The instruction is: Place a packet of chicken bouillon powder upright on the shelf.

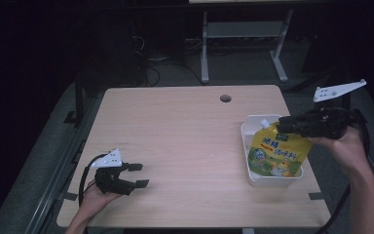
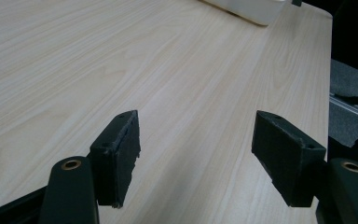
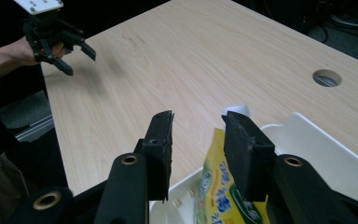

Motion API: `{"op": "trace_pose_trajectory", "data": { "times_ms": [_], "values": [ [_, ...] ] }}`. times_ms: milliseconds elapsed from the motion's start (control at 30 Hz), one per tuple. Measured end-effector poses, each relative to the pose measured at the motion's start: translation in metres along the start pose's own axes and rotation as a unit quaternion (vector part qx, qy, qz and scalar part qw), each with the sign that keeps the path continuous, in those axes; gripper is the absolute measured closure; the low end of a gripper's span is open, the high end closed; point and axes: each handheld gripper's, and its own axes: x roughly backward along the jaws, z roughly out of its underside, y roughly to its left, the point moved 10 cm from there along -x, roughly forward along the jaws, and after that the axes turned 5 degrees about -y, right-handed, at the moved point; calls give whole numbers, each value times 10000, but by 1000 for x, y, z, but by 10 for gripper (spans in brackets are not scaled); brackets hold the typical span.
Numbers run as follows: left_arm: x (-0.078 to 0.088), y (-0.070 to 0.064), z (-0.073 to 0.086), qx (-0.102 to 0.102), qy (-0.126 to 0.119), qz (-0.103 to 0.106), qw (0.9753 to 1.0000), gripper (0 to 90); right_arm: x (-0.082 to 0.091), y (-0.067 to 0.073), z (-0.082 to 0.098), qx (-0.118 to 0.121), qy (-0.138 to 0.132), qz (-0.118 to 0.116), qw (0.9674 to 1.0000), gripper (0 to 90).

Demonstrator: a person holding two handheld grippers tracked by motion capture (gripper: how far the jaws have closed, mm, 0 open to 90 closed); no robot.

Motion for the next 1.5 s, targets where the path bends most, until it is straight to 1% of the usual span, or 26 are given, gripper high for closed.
{"op": "trace_pose_trajectory", "data": {
  "times_ms": [67, 167, 200, 400, 500, 533, 567, 633, 667, 900, 933, 967, 1067, 1300, 1500],
  "values": [
    [0, 0, 0, 0, -2, 3, 10000, 318, -2, 2, 0, 18, 14, -26, 10000, 608],
    [1, 0, 0, -21, 10, -9, 10000, 318, -10, 10, -2, 84, 58, -122, 9999, 597],
    [1, 0, 0, -21, 10, -9, 10000, 318, -10, 10, -2, 84, 58, -122, 9999, 597],
    [1, 0, 1, -26, 22, -9, 10000, 317, -22, 27, -7, 208, 70, -286, 9993, 576],
    [2, 0, 1, -29, 18, -15, 10000, 317, -27, 33, -7, 220, 135, -316, 9992, 564],
    [2, 0, 1, -29, 18, -15, 10000, 316, -27, 33, -7, 220, 135, -316, 9992, 564],
    [2, 0, 1, -29, 24, -23, 10000, 316, -32, 37, -6, 253, 170, -355, 9989, 555],
    [2, 0, 2, -33, 33, -25, 10000, 316, -33, 39, -6, 254, 177, -375, 9988, 554],
    [3, 0, 2, -32, 34, -29, 10000, 315, -37, 43, -6, 270, 191, -417, 9986, 548],
    [2, 0, 4, -41, 75, -29, 10000, 313, -51, 55, -6, 283, 230, -545, 9978, 532],
    [2, 0, 4, -41, 75, -29, 10000, 312, -51, 55, -6, 283, 230, -545, 9978, 532],
    [1, 0, 4, -73, 101, -31, 9999, 313, -55, 59, -6, 295, 239, -589, 9975, 527],
    [1, -1, 4, -79, 107, -31, 9999, 312, -63, 66, -4, 328, 272, -645, 9970, 522],
    [1, 0, 5, -84, 130, -29, 9999, 310, -78, 79, -3, 360, 292, -768, 9960, 509],
    [1, 0, 6, -83, 137, -37, 9999, 307, -94, 92, 1, 379, 368, -898, 9946, 496]
  ]
}}
